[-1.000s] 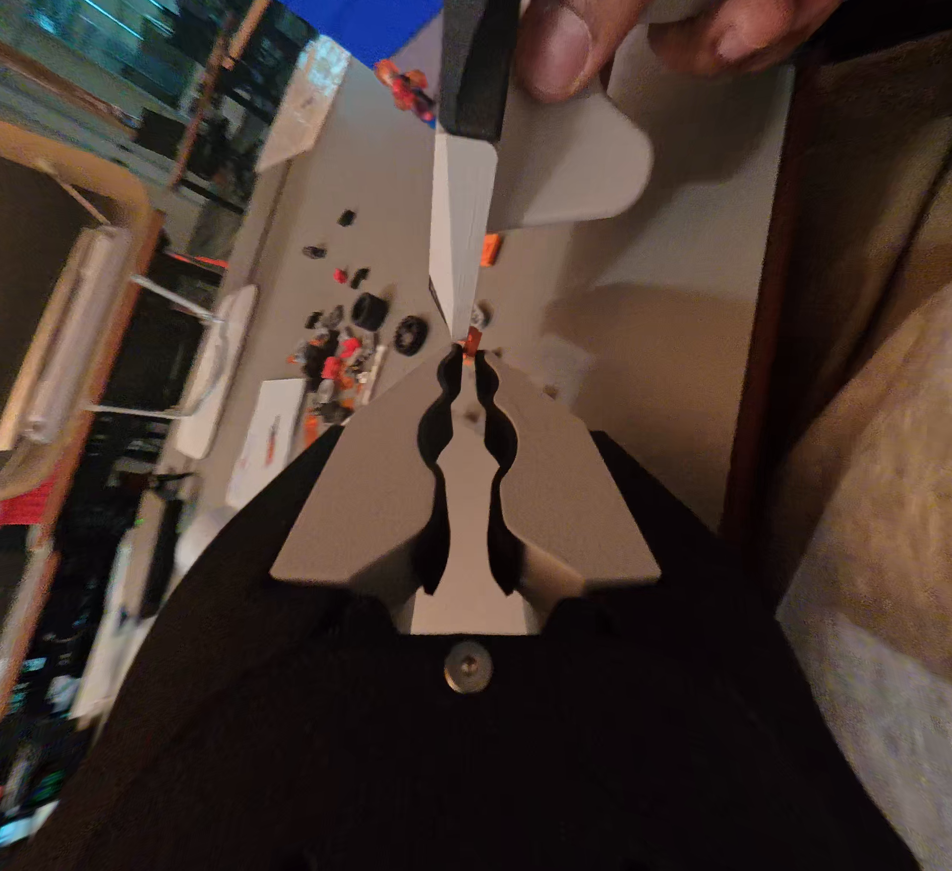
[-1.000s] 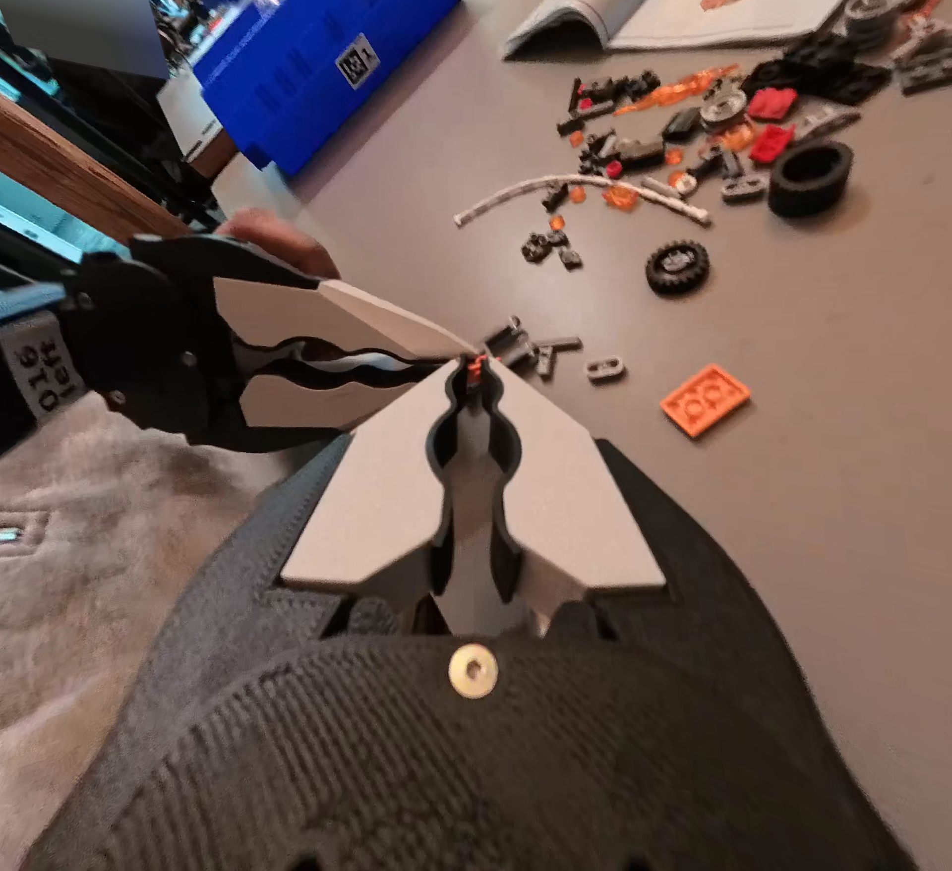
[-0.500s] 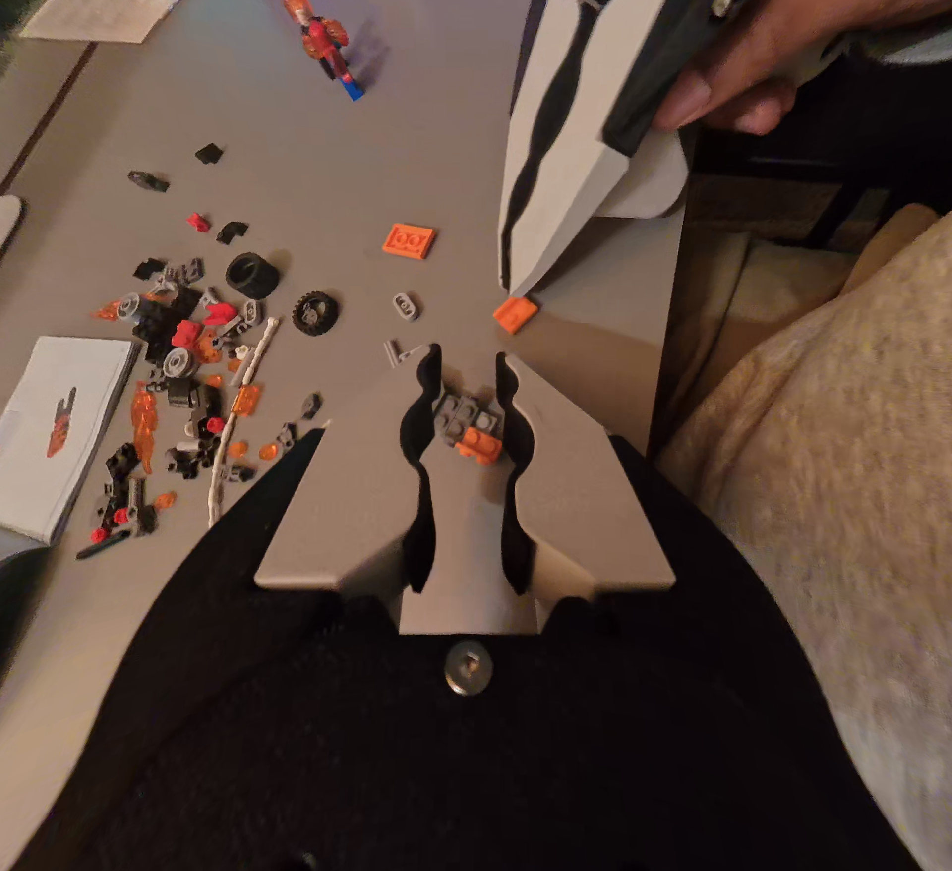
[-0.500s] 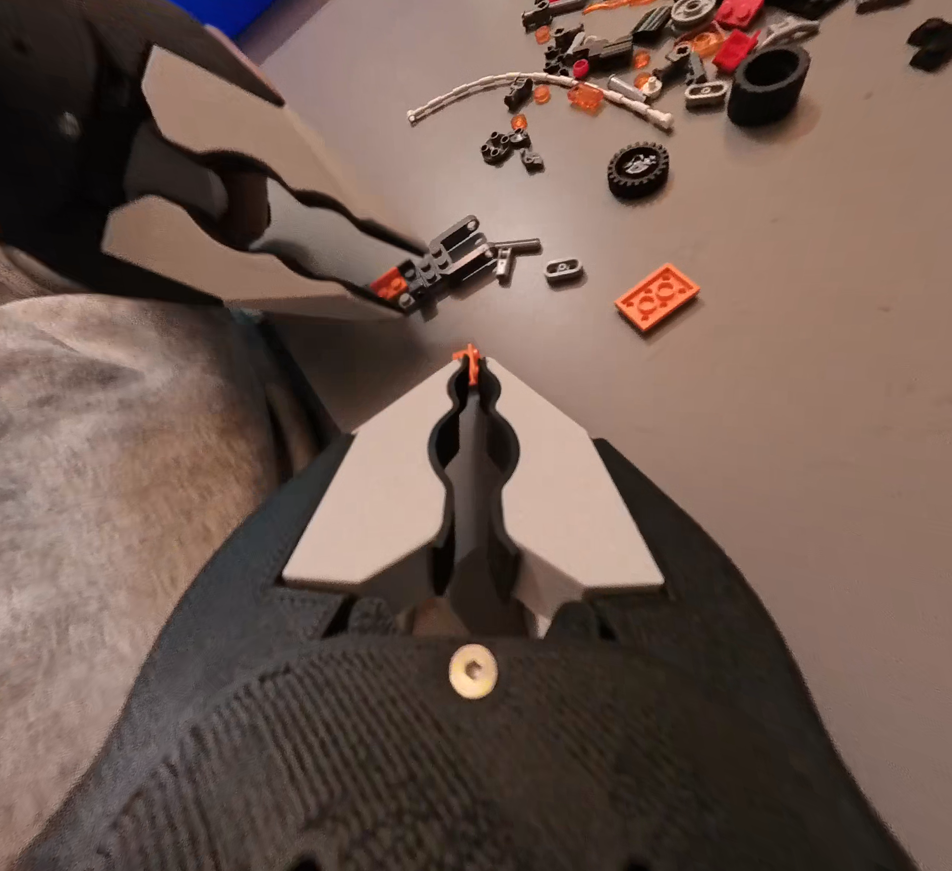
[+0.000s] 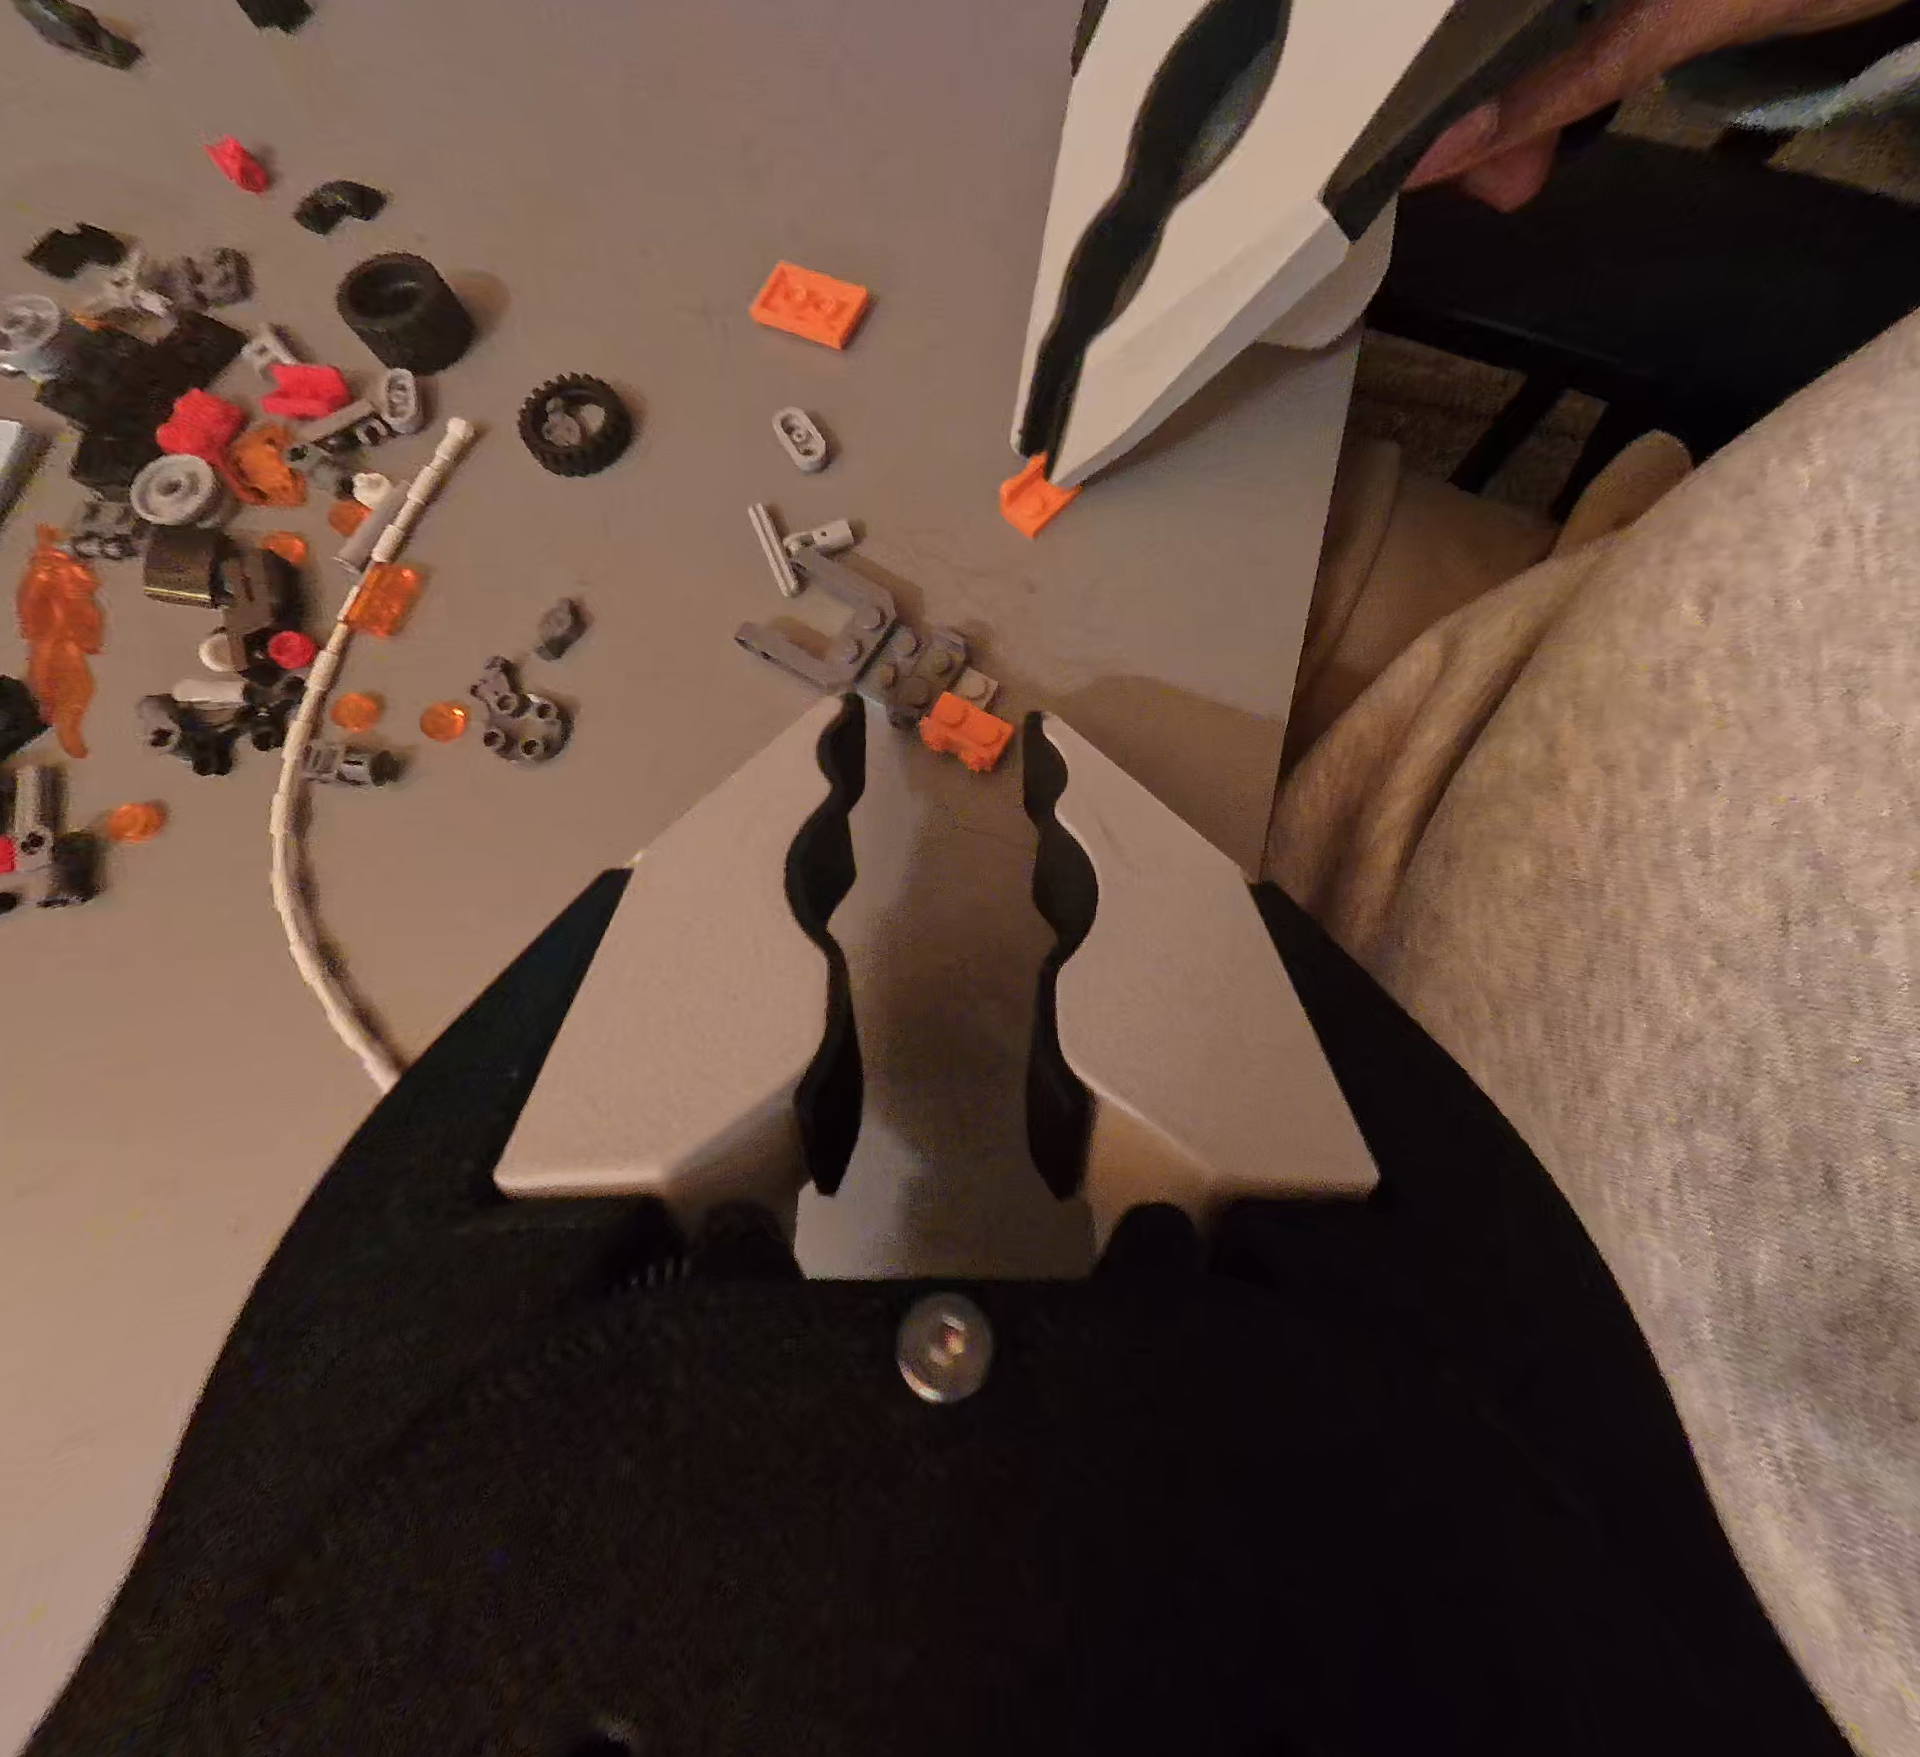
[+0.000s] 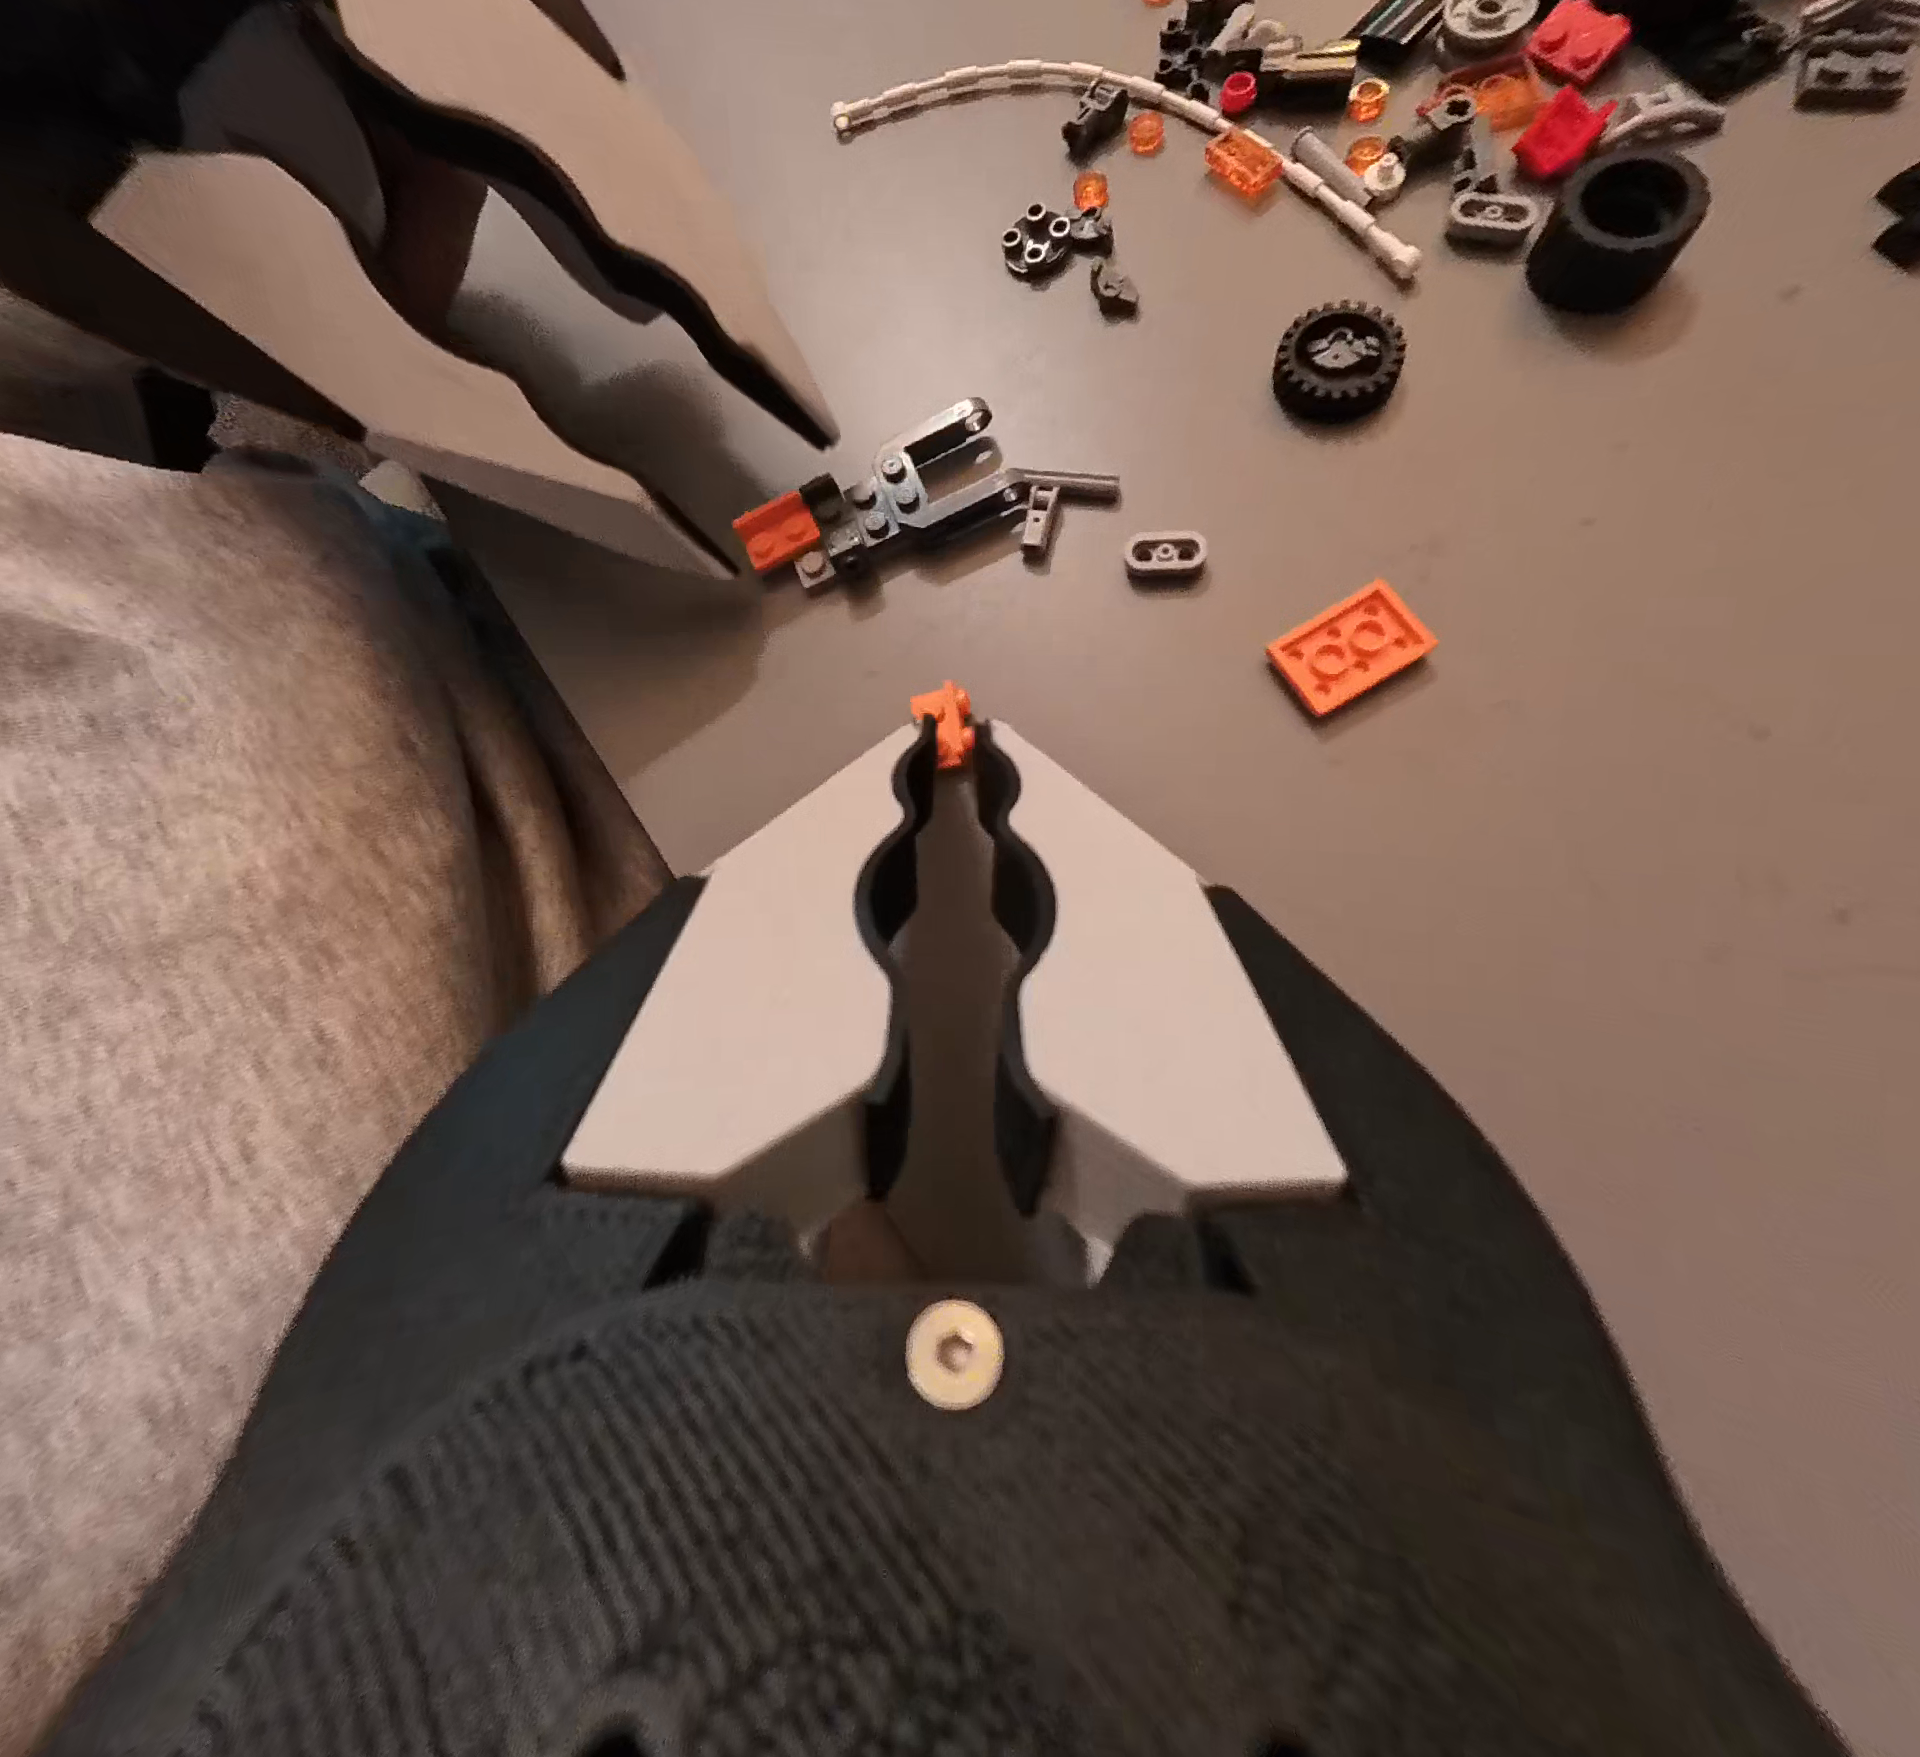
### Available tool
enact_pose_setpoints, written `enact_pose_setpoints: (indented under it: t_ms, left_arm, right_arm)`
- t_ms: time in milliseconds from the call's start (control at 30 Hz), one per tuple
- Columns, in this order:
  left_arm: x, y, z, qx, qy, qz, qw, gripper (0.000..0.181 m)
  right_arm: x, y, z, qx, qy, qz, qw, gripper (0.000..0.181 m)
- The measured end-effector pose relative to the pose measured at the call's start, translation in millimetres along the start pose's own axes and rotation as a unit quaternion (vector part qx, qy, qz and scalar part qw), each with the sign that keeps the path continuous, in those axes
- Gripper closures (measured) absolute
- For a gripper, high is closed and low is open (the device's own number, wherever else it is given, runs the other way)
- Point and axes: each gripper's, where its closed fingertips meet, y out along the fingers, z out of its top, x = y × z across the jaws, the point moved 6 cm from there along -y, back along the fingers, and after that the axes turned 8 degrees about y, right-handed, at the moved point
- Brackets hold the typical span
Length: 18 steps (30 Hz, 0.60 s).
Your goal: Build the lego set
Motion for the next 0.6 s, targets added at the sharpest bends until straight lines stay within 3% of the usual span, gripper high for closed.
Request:
enact_pose_setpoints:
  t_ms: [100, 367, 600]
  left_arm:
    - [2.9, 4.8, -3.8, -0.029, -0.012, -0.009, 0.999, 0.154]
    - [14.7, 6.0, 3.0, -0.008, -0.055, -0.064, 0.996, 0.162]
    - [21.2, 6.0, 12.0, 0.019, -0.036, -0.077, 0.996, 0.163]
  right_arm:
    - [-0.4, 1.5, 1.7, -0.003, -0.003, -0.001, 1.000, 0.176]
    - [-2.5, 7.5, 6.5, 0.000, -0.014, -0.009, 1.000, 0.176]
    - [-2.5, 7.8, 8.0, -0.005, -0.023, -0.020, 1.000, 0.174]
